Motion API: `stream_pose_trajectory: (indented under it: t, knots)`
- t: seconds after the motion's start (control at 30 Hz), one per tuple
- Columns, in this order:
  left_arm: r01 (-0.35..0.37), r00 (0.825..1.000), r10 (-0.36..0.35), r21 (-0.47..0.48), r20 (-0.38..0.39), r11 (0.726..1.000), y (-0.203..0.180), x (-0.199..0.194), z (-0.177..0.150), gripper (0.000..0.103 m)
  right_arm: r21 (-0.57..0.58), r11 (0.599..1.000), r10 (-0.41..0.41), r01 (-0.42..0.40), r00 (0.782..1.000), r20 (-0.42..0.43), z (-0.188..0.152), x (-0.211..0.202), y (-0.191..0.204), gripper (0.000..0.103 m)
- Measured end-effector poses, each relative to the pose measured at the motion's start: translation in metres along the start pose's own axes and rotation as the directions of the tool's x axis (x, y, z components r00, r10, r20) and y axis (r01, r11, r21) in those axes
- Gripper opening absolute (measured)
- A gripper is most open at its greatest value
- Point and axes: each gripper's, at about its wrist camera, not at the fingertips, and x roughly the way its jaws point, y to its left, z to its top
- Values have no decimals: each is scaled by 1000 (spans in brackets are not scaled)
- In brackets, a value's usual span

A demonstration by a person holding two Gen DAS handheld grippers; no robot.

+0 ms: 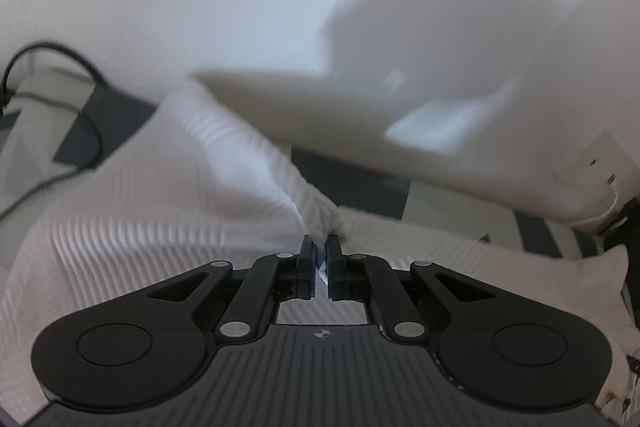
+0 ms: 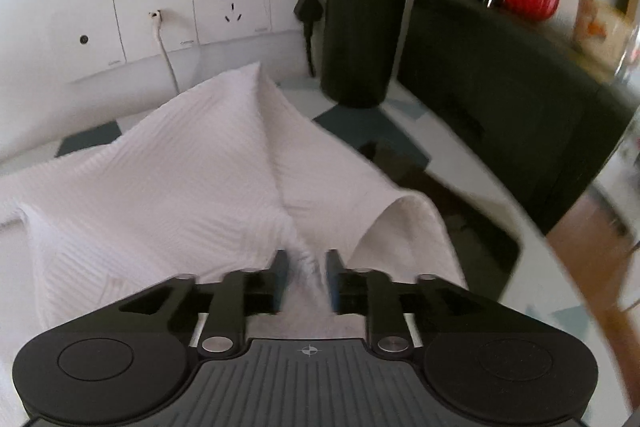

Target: Fold clothes

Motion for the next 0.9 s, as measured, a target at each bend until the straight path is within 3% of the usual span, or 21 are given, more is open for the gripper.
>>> stream_pose_trajectory:
  t: [0.13, 0.23, 0.3, 0.47, 0.7, 0.9]
  knots:
    - [10, 1000, -10, -21, -9, 1000, 4, 1, -4, 5, -37, 996, 85, -82, 993, 86, -3, -40, 2, 31]
    - [11, 1000, -11, -12, -11, 1000, -3, -4, -5, 6, -67, 969, 243, -239, 969, 56, -9, -52, 17, 30]
    - [5, 1000, -5, -4, -13, 1000, -5, -6, -3, 6, -86, 954, 291, -289, 957, 15, -18, -48, 34, 29]
    - [-4, 1000, 4, 27, -22, 1000, -13, -12, 7, 6, -68, 936, 342, -345, 939, -44, -35, -41, 61, 29]
    - [1, 999, 2, 73, -36, 997, -12, -12, 11, 7, -98, 926, 358, -365, 931, -75, -43, -39, 74, 29]
    - [0, 999, 3, 93, -36, 996, -12, -10, 14, 7, -164, 926, 329, -340, 940, -88, -45, -37, 87, 27]
